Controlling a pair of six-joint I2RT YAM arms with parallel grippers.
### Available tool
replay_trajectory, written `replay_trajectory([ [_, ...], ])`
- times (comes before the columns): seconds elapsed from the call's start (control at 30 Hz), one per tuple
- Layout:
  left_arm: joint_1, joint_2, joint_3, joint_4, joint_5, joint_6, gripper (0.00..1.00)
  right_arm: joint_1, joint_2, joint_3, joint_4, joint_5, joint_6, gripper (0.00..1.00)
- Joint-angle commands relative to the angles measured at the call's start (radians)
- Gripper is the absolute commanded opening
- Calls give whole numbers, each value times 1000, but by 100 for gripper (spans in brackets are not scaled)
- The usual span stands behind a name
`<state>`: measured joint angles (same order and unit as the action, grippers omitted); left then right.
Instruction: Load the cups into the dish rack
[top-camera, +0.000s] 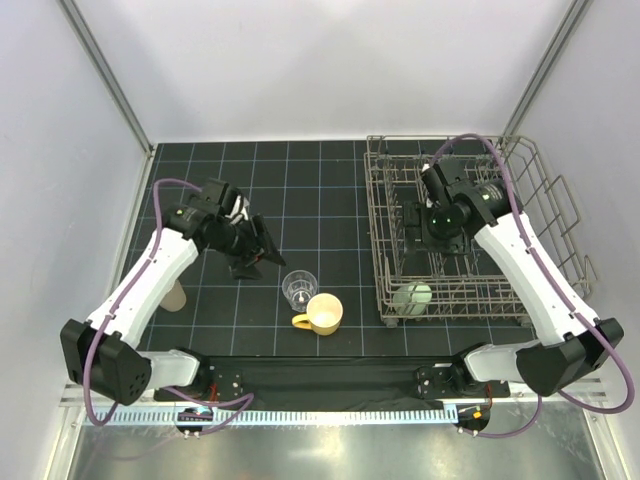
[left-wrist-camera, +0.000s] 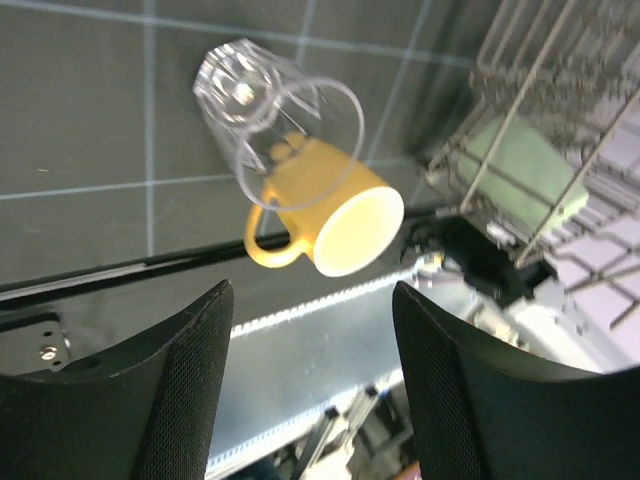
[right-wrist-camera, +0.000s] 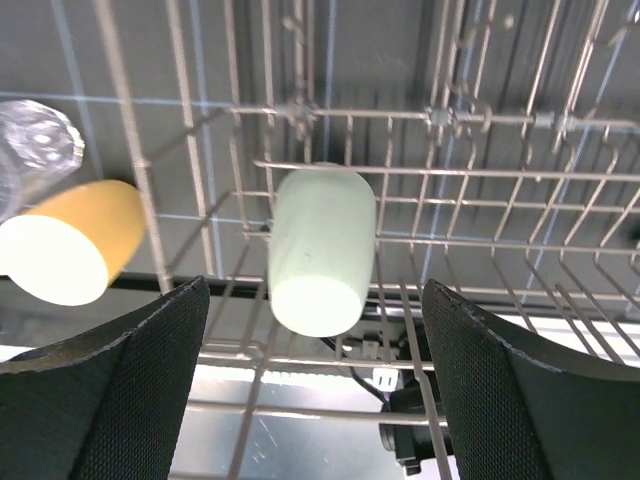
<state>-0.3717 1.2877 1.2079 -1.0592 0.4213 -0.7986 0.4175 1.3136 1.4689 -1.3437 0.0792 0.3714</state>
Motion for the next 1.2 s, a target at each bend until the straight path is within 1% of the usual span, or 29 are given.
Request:
replay_trajectory([
  [0.0,33,-5,83,-33,-180,-19,64,0,-11,83,-135,-21,8,86],
  [0.07,82,19,97,-80,-226,-11,64,-2,-13,108,-149,-51,4,86],
  [0.1,150,24,105,-97,-263,-11,64,-2,-17,110,-147,-61,1,86],
  [0.17,218,22,116,-108,-298,-2,64,-2,-33,108,-146,-65,-5,86],
  [0.2,282,12,120,-111,-343,-1,64,0,-37,108,-146,-61,-6,86],
  [0.3,356,-8,125,-88,-389,4,64,-2,-48,105,-153,-65,-19,86],
  [0.33,405,-5,130,-93,-409,4,64,-2,-50,105,-155,-65,-25,86],
  [0.37,419,-2,143,-97,-415,2,64,0,-53,107,-160,-67,-29,86],
  [0.43,448,12,151,-96,-492,-1,64,-2,-57,114,-161,-107,-34,86],
  [0.53,477,33,156,-87,-529,-4,64,0,-63,126,-161,-131,-43,86],
  [0.77,517,71,194,-133,-714,-5,60,0,-80,117,-153,-136,-57,86],
  [0.93,525,97,188,-151,-745,-13,57,-2,-96,94,-143,-137,-58,86],
  [1.07,528,119,167,-159,-762,-17,57,0,-102,108,-124,-136,-45,86],
  [1.13,533,127,154,-151,-765,-16,57,-2,-105,116,-114,-133,-37,89],
  [1.17,534,128,141,-148,-765,-13,57,-2,-114,113,-103,-127,-28,96],
])
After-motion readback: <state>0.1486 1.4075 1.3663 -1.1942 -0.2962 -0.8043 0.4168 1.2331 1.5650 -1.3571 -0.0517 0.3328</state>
